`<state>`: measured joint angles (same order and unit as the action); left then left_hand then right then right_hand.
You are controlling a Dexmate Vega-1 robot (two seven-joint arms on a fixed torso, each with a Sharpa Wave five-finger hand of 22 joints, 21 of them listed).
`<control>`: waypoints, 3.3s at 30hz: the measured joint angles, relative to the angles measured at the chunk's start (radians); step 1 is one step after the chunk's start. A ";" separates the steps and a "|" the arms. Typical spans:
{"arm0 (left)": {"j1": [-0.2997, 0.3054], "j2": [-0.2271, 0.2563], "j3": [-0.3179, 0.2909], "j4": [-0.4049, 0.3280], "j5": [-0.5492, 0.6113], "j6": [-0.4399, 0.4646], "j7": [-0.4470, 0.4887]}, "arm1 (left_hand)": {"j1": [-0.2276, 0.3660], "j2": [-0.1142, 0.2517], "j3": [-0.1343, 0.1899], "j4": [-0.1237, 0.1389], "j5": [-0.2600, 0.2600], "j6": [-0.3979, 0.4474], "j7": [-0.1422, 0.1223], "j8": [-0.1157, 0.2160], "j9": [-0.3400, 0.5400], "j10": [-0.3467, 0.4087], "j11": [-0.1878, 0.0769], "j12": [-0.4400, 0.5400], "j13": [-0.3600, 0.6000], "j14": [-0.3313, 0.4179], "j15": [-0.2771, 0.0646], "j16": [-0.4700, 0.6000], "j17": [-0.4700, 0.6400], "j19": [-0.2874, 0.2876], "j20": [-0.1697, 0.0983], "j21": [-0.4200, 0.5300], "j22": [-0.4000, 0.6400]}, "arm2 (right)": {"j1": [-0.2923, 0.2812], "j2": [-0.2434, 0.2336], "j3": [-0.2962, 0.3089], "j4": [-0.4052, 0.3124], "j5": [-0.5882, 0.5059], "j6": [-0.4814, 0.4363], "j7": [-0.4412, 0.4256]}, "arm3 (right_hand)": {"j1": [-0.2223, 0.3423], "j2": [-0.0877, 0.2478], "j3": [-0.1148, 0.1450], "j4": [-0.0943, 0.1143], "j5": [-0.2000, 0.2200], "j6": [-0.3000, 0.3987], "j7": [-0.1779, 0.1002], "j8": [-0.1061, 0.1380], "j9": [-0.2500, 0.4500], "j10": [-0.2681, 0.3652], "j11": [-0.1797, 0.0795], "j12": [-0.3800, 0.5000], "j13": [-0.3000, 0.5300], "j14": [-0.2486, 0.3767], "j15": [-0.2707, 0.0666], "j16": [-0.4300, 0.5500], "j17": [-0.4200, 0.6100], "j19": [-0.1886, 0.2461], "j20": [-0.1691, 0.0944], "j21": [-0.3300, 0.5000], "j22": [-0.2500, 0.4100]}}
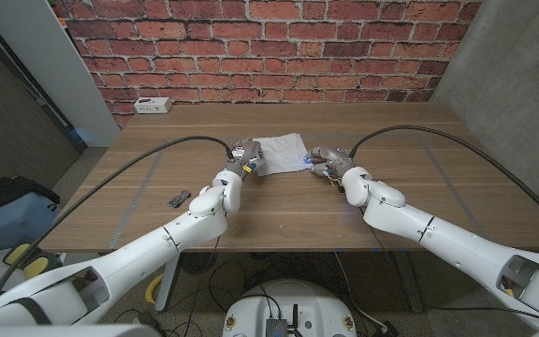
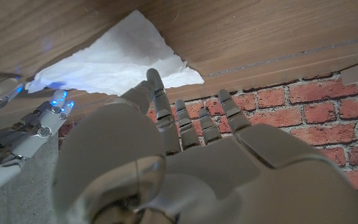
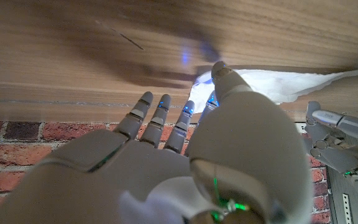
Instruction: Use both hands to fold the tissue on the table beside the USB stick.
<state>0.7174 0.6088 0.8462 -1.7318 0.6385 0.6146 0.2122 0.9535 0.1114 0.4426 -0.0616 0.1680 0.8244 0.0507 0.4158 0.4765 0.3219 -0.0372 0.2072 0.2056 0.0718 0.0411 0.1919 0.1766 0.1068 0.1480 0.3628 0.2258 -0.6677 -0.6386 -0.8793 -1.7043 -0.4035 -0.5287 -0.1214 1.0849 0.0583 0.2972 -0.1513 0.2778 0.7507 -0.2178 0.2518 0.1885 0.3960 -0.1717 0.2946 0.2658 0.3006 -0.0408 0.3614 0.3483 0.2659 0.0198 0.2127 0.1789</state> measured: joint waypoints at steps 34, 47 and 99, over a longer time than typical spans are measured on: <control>-0.054 0.081 0.066 -0.051 0.071 0.014 -0.228 | -0.188 -0.173 -0.194 -0.021 0.041 -0.302 -0.124 -0.235 -0.197 -0.209 0.027 -0.010 -0.006 -0.151 0.059 -0.010 0.000 -0.136 0.043 -0.049 -0.012 | -0.041 0.095 0.066 0.150 0.044 0.166 -0.212 | 0.067 0.064 -0.047 -0.001 -0.023 0.367 0.199 0.034 -0.001 0.301 0.073 0.190 0.052 0.223 -0.009 0.122 0.133 0.157 -0.032 0.058 0.010; -0.033 0.079 0.058 -0.050 0.104 -0.020 -0.182 | -0.150 -0.180 -0.201 -0.045 0.055 -0.270 -0.167 -0.218 -0.221 -0.213 0.001 -0.004 -0.006 -0.125 0.054 -0.003 0.000 -0.116 0.045 -0.045 -0.012 | -0.079 0.098 0.140 0.106 0.165 0.237 -0.228 | 0.085 0.059 -0.017 -0.015 -0.034 0.380 0.225 0.037 0.010 0.321 0.083 0.213 0.057 0.232 -0.011 0.090 0.124 0.145 -0.019 0.053 0.010; 0.046 0.040 -0.019 -0.018 0.095 -0.093 0.052 | 0.108 0.037 -0.125 -0.082 0.026 0.137 -0.036 0.058 -0.182 0.054 -0.054 0.067 -0.001 0.098 -0.030 0.009 -0.007 0.033 0.036 0.027 -0.009 | -0.114 0.100 0.239 0.046 0.341 0.300 -0.267 | 0.104 0.051 0.003 -0.011 -0.075 0.369 0.236 0.049 0.039 0.327 0.093 0.239 0.071 0.242 -0.011 0.105 0.173 0.123 -0.005 0.039 0.009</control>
<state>0.7637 0.6488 0.8273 -1.7494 0.7335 0.5219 0.2638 1.0610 0.1486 0.3181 -0.1433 0.1935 0.9612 0.0150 0.4739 0.2942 0.3764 -0.0907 0.2743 0.2044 0.1702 0.0108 0.2005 0.1698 0.1393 0.1838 0.3899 0.2165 -0.7814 -0.5385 -0.6401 -1.6585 -0.0626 -0.2287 -0.3880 1.1888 0.1092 0.3004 -0.1622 0.2029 1.1201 0.0186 0.3003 0.2279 0.7230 -0.0786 0.5333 0.3367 0.5431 -0.0517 0.4664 0.5218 0.3892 0.0146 0.2512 0.1883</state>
